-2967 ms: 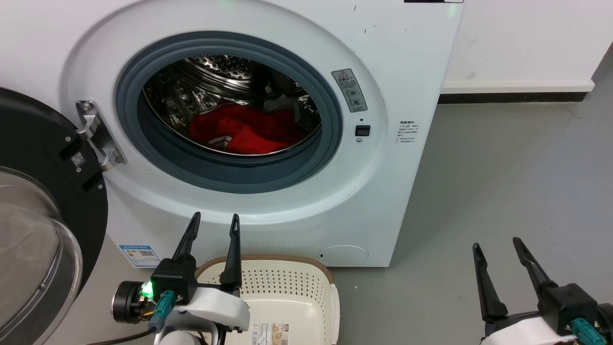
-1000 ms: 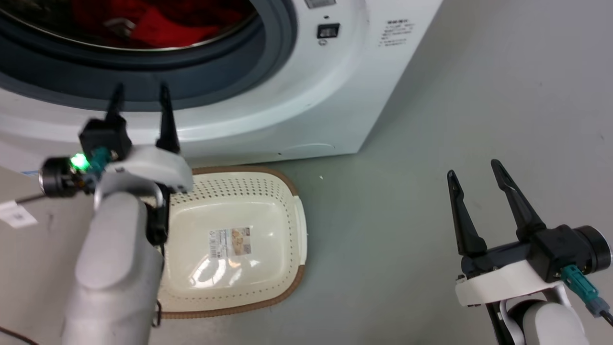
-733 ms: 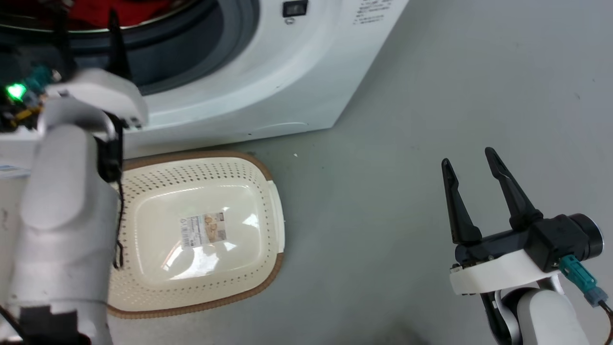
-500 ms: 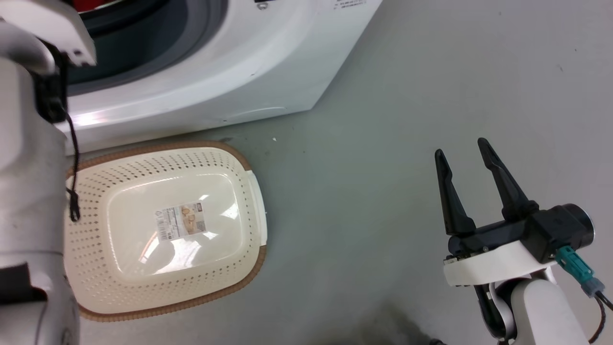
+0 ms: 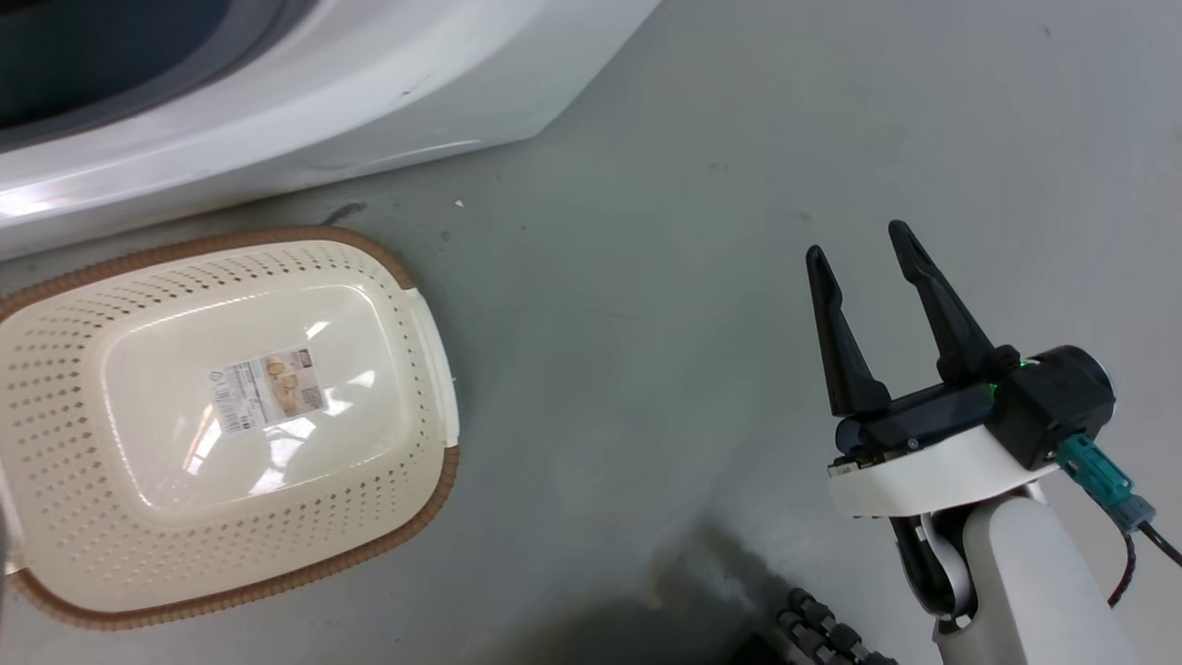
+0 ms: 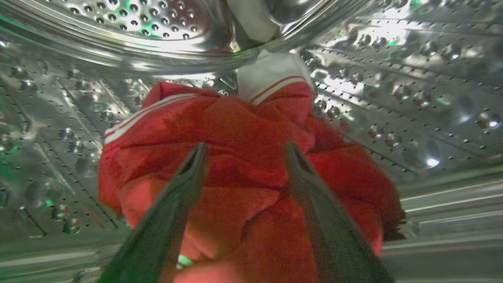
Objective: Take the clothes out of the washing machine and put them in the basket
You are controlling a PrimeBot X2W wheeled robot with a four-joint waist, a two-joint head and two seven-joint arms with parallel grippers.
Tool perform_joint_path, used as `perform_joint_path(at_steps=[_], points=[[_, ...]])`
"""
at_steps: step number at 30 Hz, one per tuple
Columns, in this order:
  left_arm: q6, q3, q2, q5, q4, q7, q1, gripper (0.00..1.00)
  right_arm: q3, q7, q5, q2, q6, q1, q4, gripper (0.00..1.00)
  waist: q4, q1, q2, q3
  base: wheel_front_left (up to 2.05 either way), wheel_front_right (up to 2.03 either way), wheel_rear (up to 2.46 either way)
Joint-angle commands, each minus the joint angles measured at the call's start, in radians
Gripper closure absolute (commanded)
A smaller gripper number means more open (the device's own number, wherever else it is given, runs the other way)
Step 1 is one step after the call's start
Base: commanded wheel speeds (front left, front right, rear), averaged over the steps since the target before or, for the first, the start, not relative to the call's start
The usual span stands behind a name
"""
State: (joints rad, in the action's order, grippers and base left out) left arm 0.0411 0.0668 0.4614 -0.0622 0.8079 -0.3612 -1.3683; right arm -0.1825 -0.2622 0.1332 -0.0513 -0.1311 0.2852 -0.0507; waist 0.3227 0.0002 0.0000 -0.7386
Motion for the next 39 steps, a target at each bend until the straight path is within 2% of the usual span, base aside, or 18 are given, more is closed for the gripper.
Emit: perform_joint_path(at_steps=[1,6,13,15,20,24,28,32,37,38,39], points=[[0.002,0.003,0.019,0.007,0.005,-0.027,-0.022,0.0,-0.007,-0.003,0.007,0.002,0.001,0.018,0.003,0.0,0.022,-0.0002,0.0,-0.026,0.0,0.0,0.0],[-0.005,0.014,0.053,0.018,0.007,-0.166,-0.058,0.0,-0.019,-0.003,0.029,0.002,0.001,0.029,0.01,0.0,0.044,-0.0002,0.0,-0.062,0.0,0.0,0.0],[-0.025,0.018,0.069,0.012,-0.048,-0.331,-0.061,0.02,-0.034,-0.003,0.045,0.002,0.001,0.048,0.012,0.0,0.055,-0.0002,0.0,-0.089,0.0,0.0,0.0],[-0.027,0.017,0.076,0.008,-0.073,-0.356,-0.049,1.0,-0.037,-0.004,0.051,0.002,0.001,0.05,0.012,0.0,0.058,-0.0002,0.0,-0.09,0.0,0.0,0.0],[-0.049,0.011,0.09,0.006,-0.145,-0.364,-0.011,1.0,-0.04,-0.004,0.06,0.002,0.001,0.058,0.009,0.0,0.064,-0.0002,0.0,-0.086,0.0,0.0,0.0],[-0.071,0.003,0.096,0.001,-0.199,-0.294,0.032,1.0,-0.035,-0.004,0.064,0.002,0.001,0.056,-0.002,0.0,0.063,-0.0002,0.0,-0.068,0.0,0.0,0.0],[-0.096,-0.004,0.085,-0.005,-0.232,-0.162,0.085,1.0,-0.023,-0.004,0.058,0.002,0.001,0.053,-0.009,0.0,0.056,-0.0002,0.0,-0.04,0.0,0.0,0.0],[-0.122,-0.018,0.067,-0.018,-0.234,0.018,0.138,1.0,-0.009,-0.003,0.048,0.002,0.001,0.041,-0.017,0.0,0.045,-0.0002,0.0,0.008,0.0,0.0,0.0],[-0.129,-0.031,0.037,-0.045,-0.178,0.251,0.207,1.0,0.009,-0.003,0.03,0.002,0.001,0.008,-0.029,0.0,0.029,-0.0002,0.0,0.084,0.0,0.0,0.0],[-0.129,-0.031,0.037,-0.045,-0.178,0.251,0.207,1.0,0.009,-0.003,0.03,0.002,0.001,0.008,-0.029,0.0,0.029,-0.0002,0.0,0.084,0.0,0.0,0.0],[-0.128,-0.034,0.03,-0.051,-0.166,0.304,0.223,1.0,0.01,-0.003,0.03,0.002,0.001,0.003,-0.032,0.0,0.026,-0.0002,0.0,0.103,0.0,0.0,0.0]])
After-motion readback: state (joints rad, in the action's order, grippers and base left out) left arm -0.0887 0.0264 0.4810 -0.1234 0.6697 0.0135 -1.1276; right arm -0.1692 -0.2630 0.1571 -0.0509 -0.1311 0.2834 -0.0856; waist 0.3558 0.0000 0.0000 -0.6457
